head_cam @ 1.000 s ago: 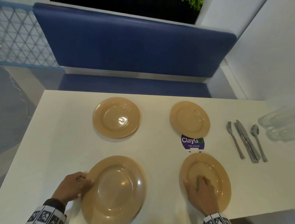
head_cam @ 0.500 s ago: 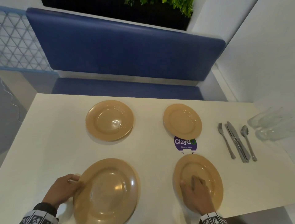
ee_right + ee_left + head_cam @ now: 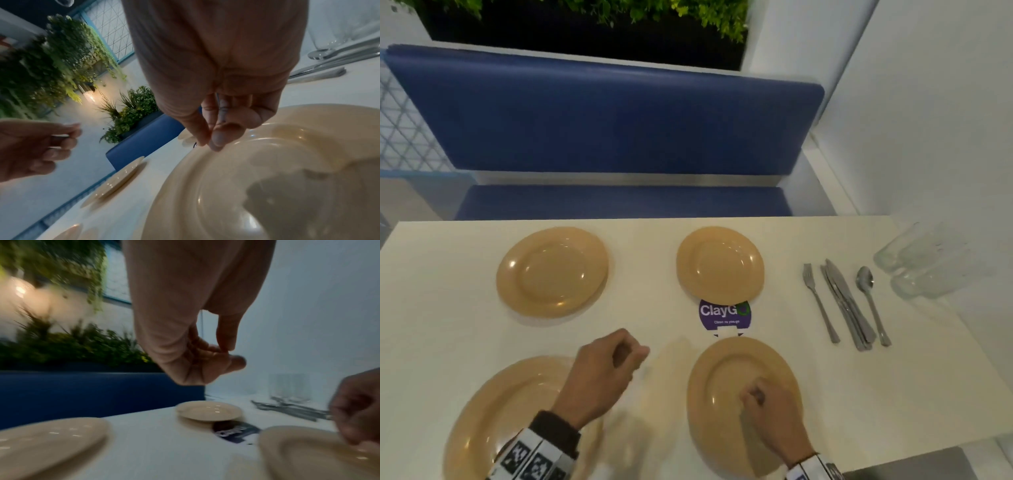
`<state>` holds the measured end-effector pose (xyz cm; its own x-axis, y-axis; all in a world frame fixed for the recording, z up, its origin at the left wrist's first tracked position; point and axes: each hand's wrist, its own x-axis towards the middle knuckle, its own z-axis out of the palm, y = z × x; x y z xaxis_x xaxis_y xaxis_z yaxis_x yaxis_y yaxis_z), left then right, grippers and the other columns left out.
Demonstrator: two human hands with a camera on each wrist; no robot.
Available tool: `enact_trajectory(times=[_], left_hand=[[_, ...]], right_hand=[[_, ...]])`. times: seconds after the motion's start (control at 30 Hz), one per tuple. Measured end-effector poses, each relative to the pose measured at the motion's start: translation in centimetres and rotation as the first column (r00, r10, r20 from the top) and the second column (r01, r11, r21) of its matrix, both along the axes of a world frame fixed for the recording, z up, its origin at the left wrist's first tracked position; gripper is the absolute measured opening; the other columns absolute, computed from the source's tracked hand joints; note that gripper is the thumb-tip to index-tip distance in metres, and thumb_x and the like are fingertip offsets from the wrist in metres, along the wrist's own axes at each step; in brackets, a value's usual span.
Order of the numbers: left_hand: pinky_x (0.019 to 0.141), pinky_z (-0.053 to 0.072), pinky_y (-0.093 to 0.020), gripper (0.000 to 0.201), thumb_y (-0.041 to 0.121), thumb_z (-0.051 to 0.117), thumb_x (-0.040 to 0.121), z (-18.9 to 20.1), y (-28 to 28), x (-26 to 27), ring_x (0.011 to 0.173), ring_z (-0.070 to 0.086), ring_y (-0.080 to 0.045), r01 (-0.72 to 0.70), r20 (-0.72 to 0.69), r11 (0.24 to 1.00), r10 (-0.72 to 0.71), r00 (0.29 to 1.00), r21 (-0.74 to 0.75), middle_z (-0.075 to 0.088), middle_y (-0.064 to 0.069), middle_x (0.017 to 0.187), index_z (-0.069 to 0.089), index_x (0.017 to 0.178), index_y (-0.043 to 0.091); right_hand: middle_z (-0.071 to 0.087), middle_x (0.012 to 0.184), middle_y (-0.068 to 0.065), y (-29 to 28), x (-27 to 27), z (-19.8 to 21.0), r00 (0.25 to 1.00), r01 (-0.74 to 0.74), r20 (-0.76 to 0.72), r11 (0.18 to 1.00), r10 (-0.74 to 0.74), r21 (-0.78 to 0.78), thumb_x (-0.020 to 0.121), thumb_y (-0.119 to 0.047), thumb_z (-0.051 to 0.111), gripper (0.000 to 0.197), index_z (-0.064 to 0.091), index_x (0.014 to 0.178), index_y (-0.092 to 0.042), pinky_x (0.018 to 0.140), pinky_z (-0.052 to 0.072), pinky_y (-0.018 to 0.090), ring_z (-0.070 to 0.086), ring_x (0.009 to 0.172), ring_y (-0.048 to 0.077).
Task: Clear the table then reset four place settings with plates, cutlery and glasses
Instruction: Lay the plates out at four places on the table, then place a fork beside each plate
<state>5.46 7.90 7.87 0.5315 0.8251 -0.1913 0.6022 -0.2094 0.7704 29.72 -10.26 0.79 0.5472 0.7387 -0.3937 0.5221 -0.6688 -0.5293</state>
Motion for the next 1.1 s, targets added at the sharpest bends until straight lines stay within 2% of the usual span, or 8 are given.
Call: enact_trajectory(times=[0.17, 0.33, 0.43, 0.53, 0.7, 0.83, 0.93, 1.1], left_hand=[[0.058, 0.042, -0.015, 0.031, 0.049, 0.062, 0.092, -2.1, -6.0, 8.1, 0.061, 0.054, -0.007, 0.177, 0.023, 0.976, -0.176, 0.984, -0.126, 0.067, 0.008, 0.067, 0.061, 0.073, 0.023], [0.061, 0.043, -0.014, 0.026, 0.044, 0.064, 0.092, -1.9, -7.4, 8.9, 0.061, 0.055, -0.005, 0.101, -0.015, 0.986, -0.104, 0.994, -0.134, 0.064, 0.016, 0.063, 0.059, 0.070, 0.032], [0.062, 0.050, -0.019, 0.023, 0.041, 0.065, 0.092, -1.3, -7.6, 7.0, 0.061, 0.056, -0.007, -0.008, -0.064, 0.991, -0.001, 0.998, -0.134, 0.064, 0.015, 0.065, 0.061, 0.073, 0.030], [0.067, 0.054, -0.028, 0.023, 0.040, 0.065, 0.093, -1.0, -7.7, 4.3, 0.064, 0.063, -0.012, -0.129, -0.132, 0.982, 0.111, 0.985, -0.137, 0.068, 0.007, 0.071, 0.064, 0.076, 0.024], [0.068, 0.055, -0.025, 0.020, 0.041, 0.063, 0.093, -0.7, -8.8, 1.3, 0.064, 0.068, -0.008, -0.272, -0.200, 0.952, 0.242, 0.949, -0.141, 0.072, 0.010, 0.076, 0.067, 0.080, 0.026], [0.068, 0.052, -0.021, 0.018, 0.041, 0.063, 0.093, -0.9, -9.4, 0.9, 0.065, 0.069, -0.007, -0.303, -0.213, 0.941, 0.269, 0.939, -0.151, 0.072, 0.011, 0.073, 0.068, 0.082, 0.027], [0.066, 0.052, -0.017, 0.018, 0.038, 0.063, 0.094, -0.8, -9.6, 1.6, 0.067, 0.069, -0.007, -0.292, -0.192, 0.942, 0.260, 0.946, -0.165, 0.072, 0.014, 0.076, 0.068, 0.083, 0.026], [0.066, 0.052, -0.021, 0.018, 0.033, 0.063, 0.096, -0.1, -8.8, 4.0, 0.067, 0.070, -0.007, -0.254, -0.074, 0.928, 0.243, 0.967, -0.272, 0.075, 0.007, 0.080, 0.070, 0.084, 0.021]], right_hand=[[0.056, 0.060, -0.011, -0.4, 7.3, 1.0, 0.996, 0.075, 0.040, 0.996, -0.077, 0.046, 0.087, -0.026, 0.068, 0.034, 0.051, 0.058, -0.030, 0.058, 0.038, 0.012, 0.051, 0.061, -0.001], [0.068, 0.091, 0.006, 4.3, 20.4, -0.6, 0.943, 0.223, 0.258, 0.974, -0.208, -0.028, 0.095, -0.030, 0.058, 0.020, 0.065, 0.089, -0.012, 0.077, 0.051, 0.034, 0.062, 0.084, 0.023], [0.067, 0.103, 0.017, 6.9, 24.2, -2.1, 0.926, 0.239, 0.317, 0.968, -0.204, -0.076, 0.094, -0.031, 0.061, 0.030, 0.061, 0.104, -0.002, 0.076, 0.048, 0.034, 0.064, 0.093, 0.034], [0.064, 0.113, 0.026, 7.9, 25.1, -3.6, 0.923, 0.255, 0.327, 0.958, -0.201, -0.130, 0.090, -0.033, 0.066, 0.043, 0.055, 0.111, 0.003, 0.074, 0.046, 0.036, 0.064, 0.101, 0.040], [0.064, 0.100, 0.026, 7.7, 24.9, -5.8, 0.934, 0.238, 0.299, 0.964, -0.195, -0.116, 0.092, -0.016, 0.063, 0.021, 0.057, 0.094, 0.004, 0.078, 0.052, 0.042, 0.063, 0.096, 0.040], [0.061, 0.112, 0.018, 7.6, 24.5, -5.8, 0.946, 0.248, 0.249, 0.959, -0.208, -0.140, 0.095, -0.012, 0.052, 0.024, 0.061, 0.113, 0.003, 0.084, 0.051, 0.037, 0.062, 0.106, 0.034], [0.066, 0.104, 0.018, 7.6, 24.0, -4.6, 0.946, 0.284, 0.198, 0.952, -0.258, -0.117, 0.098, -0.012, 0.049, 0.022, 0.065, 0.105, 0.003, 0.083, 0.056, 0.039, 0.066, 0.095, 0.031], [0.060, 0.085, 0.009, 6.5, 19.0, 0.2, 0.991, 0.062, 0.126, 0.995, -0.051, -0.083, 0.100, -0.024, 0.048, 0.020, 0.052, 0.089, -0.008, 0.065, 0.046, 0.034, 0.058, 0.075, 0.026]])
